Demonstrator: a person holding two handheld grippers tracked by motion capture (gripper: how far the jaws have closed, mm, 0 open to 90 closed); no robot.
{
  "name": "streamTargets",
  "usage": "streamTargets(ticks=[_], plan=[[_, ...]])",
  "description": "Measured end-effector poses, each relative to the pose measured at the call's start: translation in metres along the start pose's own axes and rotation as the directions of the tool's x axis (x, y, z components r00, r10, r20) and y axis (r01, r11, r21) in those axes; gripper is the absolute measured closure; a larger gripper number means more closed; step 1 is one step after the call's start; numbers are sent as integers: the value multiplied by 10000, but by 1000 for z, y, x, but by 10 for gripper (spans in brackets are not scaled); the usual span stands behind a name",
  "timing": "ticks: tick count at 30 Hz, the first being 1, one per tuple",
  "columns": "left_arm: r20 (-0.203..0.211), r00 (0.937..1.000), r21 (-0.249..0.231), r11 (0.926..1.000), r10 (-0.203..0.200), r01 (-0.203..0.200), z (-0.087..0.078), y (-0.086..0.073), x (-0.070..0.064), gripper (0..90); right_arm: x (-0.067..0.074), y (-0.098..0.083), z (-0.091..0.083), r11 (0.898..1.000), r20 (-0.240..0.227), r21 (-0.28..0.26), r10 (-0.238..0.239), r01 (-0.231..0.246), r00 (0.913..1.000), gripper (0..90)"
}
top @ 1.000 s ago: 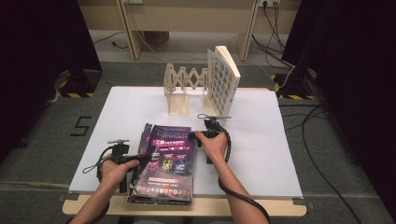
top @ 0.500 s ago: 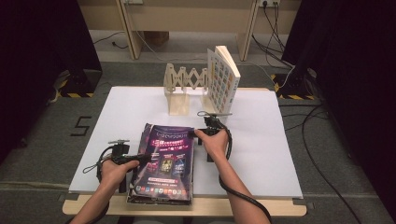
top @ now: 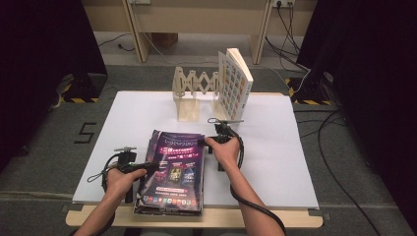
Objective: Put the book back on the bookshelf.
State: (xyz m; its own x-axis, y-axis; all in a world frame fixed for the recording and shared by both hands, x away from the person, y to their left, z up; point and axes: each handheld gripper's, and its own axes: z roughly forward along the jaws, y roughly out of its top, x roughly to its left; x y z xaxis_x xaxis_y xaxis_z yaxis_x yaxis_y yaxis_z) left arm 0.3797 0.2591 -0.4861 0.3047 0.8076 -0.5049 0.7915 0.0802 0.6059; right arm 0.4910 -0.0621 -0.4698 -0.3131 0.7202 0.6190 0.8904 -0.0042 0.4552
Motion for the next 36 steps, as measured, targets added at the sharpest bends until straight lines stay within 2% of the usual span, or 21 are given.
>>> streamTargets(ticks=[5, 10, 11, 14, 17, 22, 28, 29, 36], plan=[[-11, 10000, -152, 9999, 68, -68, -2, 0, -1, 718, 6, 3, -6, 9998, -344, -160, 132, -138, 9993, 794], [-306, 9989, -386, 9986, 348, -360, -2, 0, -3, 635, 14, 4, -15, 9979, -707, -622, 131, -175, 9974, 818], [-482, 9975, -442, 9976, 512, -534, -3, 1, -3, 640, 16, 4, -18, 9973, -746, -723, 107, -162, 9972, 822], [-577, 9963, -651, 9956, 632, -669, -8, 3, -4, 637, 20, 6, -26, 9948, -802, -1011, 61, -142, 9968, 831], [-612, 9955, -771, 9940, 723, -770, -11, 5, -6, 622, 25, 8, -34, 9916, -655, -1293, -185, 99, 9977, 832], [-723, 9938, -830, 9924, 845, -905, -10, 4, -8, 584, 32, 10, -48, 9807, -265, -1869, -627, 566, 9977, 833], [-824, 9914, -830, 9906, 1019, -1087, -10, 5, -9, 566, 36, 11, -57, 9729, -33, -2128, -936, 908, 9956, 833], [-824, 9915, -844, 9906, 1010, -1079, -10, 5, -9, 564, 37, 11, -58, 9735, -49, -2136, -853, 823, 9963, 833], [-855, 9915, -857, 9908, 977, -1050, -10, 4, -9, 545, 42, 10, -64, 9618, 194, -2453, -1202, 1213, 9926, 833]])
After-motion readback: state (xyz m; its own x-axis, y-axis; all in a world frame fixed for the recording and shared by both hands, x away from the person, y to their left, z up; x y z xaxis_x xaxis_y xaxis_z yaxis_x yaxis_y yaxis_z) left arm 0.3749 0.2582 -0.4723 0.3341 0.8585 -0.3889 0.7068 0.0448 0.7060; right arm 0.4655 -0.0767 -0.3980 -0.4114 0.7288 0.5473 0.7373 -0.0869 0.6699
